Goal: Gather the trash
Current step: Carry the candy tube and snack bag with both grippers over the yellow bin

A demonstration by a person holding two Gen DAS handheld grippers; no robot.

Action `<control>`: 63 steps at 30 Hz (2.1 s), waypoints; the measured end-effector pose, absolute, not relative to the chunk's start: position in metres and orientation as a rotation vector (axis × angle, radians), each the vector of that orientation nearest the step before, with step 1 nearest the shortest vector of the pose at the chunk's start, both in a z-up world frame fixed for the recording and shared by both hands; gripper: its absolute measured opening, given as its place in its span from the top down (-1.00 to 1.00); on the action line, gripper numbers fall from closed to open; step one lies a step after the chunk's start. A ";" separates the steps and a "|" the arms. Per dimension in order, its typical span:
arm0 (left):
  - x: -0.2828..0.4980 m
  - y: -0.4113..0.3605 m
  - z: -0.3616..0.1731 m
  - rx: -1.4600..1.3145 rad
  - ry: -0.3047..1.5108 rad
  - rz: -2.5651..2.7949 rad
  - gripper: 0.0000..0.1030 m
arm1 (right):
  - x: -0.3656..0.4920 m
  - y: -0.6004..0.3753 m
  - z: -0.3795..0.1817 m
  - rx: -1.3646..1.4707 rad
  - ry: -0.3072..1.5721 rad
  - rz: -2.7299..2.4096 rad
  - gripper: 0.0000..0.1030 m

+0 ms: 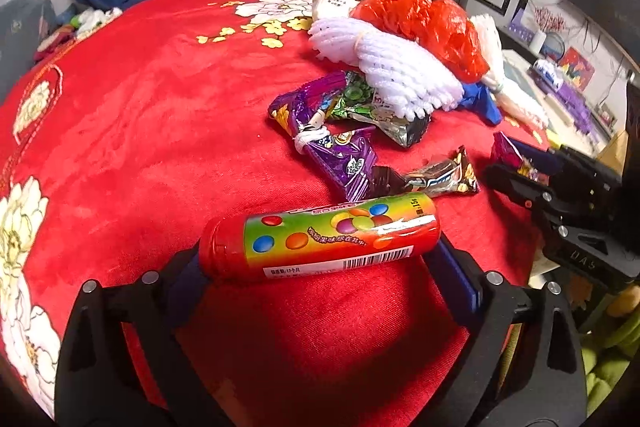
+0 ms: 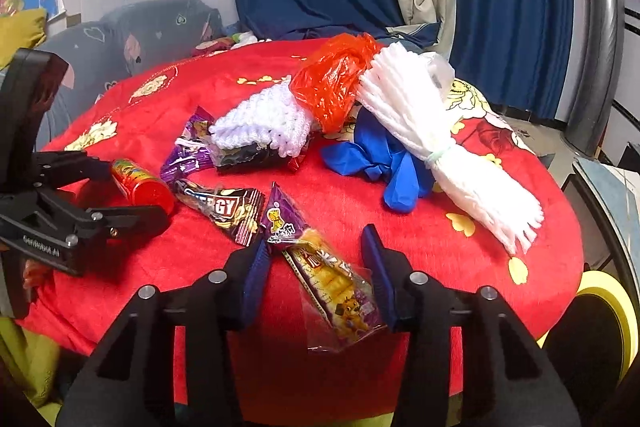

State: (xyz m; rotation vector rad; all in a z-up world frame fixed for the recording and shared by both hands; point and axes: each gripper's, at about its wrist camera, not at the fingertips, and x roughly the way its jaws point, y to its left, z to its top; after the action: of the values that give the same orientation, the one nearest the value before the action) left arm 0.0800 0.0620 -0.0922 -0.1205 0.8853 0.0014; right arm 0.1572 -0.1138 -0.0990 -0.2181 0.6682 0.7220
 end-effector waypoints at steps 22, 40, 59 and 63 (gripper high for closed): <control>0.076 0.050 -0.031 -0.147 0.738 -0.058 -0.69 | 0.149 -0.151 -0.050 -0.073 0.553 0.680 0.17; 0.112 -0.046 -0.007 -0.085 0.685 -0.234 -0.69 | 0.165 -0.249 -0.022 0.083 0.494 0.430 0.17; 0.131 -0.180 -0.044 0.035 0.751 -0.509 -0.69 | 0.181 -0.379 -0.048 0.295 0.645 0.182 0.16; 0.134 -0.208 -0.060 0.066 0.777 -0.559 -0.69 | 0.182 -0.395 -0.056 0.354 0.656 0.170 0.15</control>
State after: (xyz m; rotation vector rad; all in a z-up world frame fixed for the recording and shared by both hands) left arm 0.1335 -0.2077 -0.0599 0.0657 0.7770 -0.5594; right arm 0.1816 -0.3947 -0.0555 0.3541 0.6560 0.1696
